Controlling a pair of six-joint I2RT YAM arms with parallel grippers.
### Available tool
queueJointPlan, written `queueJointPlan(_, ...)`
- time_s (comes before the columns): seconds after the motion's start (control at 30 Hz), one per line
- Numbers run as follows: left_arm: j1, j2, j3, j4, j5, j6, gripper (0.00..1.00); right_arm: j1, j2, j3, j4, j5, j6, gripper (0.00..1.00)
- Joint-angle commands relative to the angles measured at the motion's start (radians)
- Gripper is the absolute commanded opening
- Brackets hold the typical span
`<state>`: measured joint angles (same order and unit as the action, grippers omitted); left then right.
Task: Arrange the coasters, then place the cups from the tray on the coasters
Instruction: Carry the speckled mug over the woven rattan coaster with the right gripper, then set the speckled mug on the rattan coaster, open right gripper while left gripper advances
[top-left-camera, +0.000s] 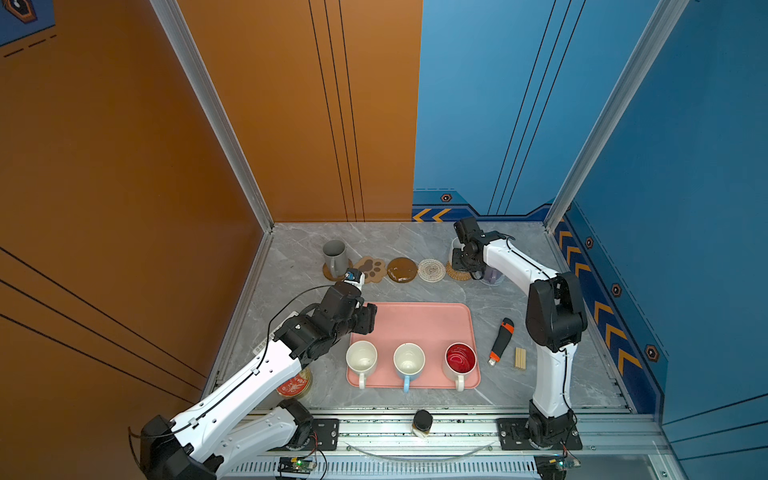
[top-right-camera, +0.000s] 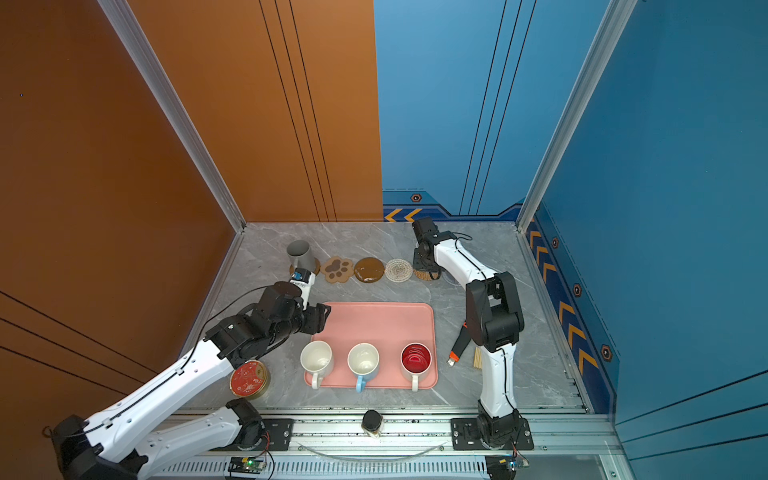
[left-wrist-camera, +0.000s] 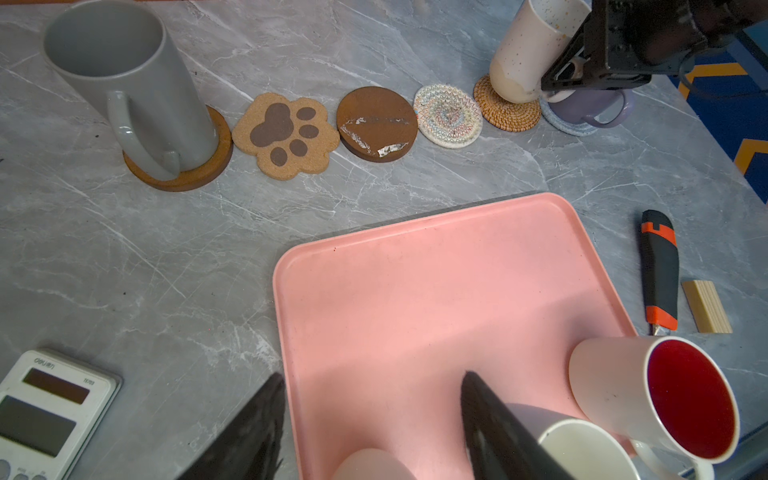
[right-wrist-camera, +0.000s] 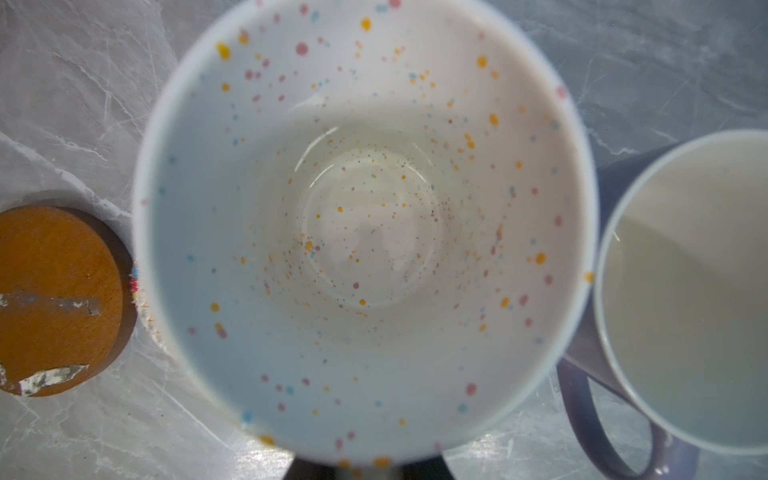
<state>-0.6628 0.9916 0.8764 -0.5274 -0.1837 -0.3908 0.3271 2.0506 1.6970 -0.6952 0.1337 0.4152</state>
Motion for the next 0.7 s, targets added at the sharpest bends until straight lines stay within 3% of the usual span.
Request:
queueJointPlan(0.0, -0.013, -0.001, 0.017, -0.016, -0.022, -0.01, 0.68, -0.004, -0.001, 0.005, 0.066, 0.019, 0.0, 0.0)
queueJointPlan(0.67, -0.013, 0.001, 0.013, -0.016, -0.02, -0.014, 0.68, 0.001, 0.009, -0.039, 0.08, 0.019, 0.008, 0.0)
